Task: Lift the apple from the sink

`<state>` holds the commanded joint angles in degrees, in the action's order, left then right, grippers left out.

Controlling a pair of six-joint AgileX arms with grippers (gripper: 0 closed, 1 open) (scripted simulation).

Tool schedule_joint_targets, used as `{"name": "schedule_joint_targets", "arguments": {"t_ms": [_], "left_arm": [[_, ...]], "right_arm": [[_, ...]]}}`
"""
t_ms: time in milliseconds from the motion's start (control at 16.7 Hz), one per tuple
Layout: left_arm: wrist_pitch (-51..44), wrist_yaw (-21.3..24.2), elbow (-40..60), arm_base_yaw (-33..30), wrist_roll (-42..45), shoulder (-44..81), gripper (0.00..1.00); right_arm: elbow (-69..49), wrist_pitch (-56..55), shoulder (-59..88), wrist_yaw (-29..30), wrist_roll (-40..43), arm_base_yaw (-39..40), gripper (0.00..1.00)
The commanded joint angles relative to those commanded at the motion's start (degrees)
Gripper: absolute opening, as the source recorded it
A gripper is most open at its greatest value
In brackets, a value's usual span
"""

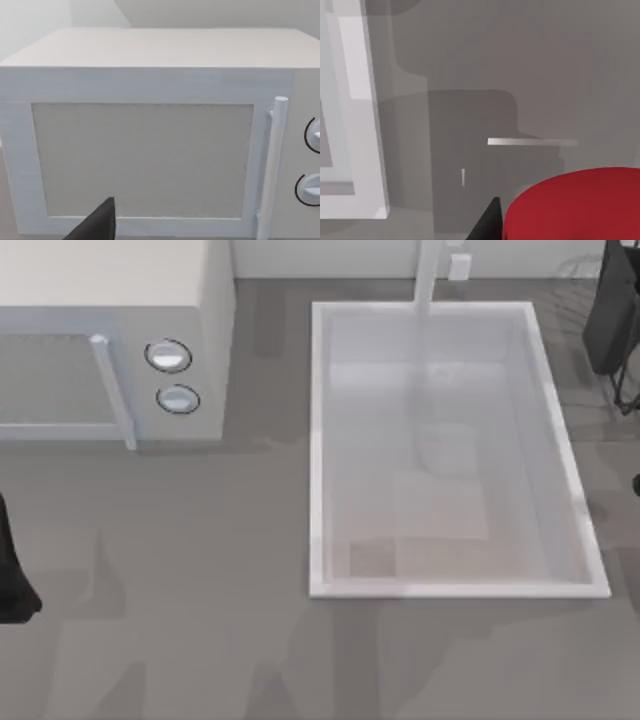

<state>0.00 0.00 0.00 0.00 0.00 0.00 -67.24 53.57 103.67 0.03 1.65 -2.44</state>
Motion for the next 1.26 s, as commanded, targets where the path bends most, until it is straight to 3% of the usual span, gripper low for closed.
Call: {"name": "schedule_joint_targets", "arguments": {"t_ms": [120, 900, 1260], "left_arm": [[0.0, 0.0, 0.0, 0.0, 0.0, 0.0, 1.0], [0.0, 0.0, 0.0, 0.0, 0.0, 0.0, 1.0], [0.0, 0.0, 0.0, 0.0, 0.0, 0.0, 1.0]], "right_arm": [[0.0, 0.0, 0.0, 0.0, 0.0, 0.0, 0.0], [0.0, 0.0, 0.0, 0.0, 0.0, 0.0, 0.98], [0.0, 0.0, 0.0, 0.0, 0.0, 0.0, 1.0]]}}
